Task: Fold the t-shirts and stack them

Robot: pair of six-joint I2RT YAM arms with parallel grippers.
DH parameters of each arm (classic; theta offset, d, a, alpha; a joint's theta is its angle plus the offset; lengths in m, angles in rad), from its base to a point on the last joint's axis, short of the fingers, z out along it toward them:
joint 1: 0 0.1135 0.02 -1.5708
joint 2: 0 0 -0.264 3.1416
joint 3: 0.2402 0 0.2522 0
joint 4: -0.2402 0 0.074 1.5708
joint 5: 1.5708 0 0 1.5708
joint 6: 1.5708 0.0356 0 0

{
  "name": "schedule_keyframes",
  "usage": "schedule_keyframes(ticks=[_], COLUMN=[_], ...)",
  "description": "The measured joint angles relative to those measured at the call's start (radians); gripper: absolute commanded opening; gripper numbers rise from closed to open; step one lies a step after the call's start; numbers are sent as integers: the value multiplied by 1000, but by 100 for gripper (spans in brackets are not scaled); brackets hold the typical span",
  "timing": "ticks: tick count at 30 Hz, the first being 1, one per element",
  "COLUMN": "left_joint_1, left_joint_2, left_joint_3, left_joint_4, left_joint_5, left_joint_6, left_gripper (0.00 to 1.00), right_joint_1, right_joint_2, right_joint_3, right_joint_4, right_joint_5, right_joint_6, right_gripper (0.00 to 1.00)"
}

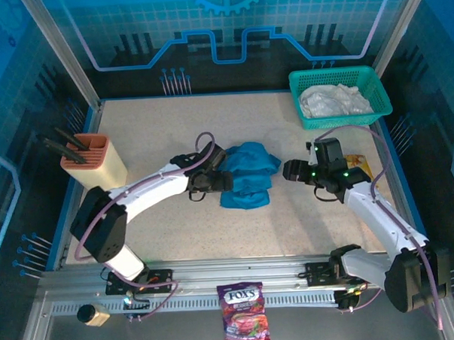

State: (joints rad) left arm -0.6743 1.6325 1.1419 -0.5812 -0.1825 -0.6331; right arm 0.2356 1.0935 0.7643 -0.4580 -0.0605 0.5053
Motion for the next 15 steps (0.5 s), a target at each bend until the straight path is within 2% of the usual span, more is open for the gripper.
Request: schedule_keyframes(ticks=[7, 10, 11, 15], left_joint_1=[0, 0, 0, 0], left_joint_2=[167, 226, 238, 275], left_joint_3=[58, 84, 88, 109], left_joint_4=[206, 270, 282, 315], left_joint_5=[64, 89, 95, 105], left_joint_6=[-31, -43, -42, -45], left_gripper=[74, 64, 58, 11], right_joint_1=[43, 63, 67, 74], right_joint_2=[101, 161, 175, 229], right_joint_3=[-86, -90, -90, -90], right_joint_4=[97, 148, 164, 221], right_joint_5=[-62, -75, -77, -80], right_joint_6=[77, 96, 99, 109], right_gripper=[70, 68, 67, 65])
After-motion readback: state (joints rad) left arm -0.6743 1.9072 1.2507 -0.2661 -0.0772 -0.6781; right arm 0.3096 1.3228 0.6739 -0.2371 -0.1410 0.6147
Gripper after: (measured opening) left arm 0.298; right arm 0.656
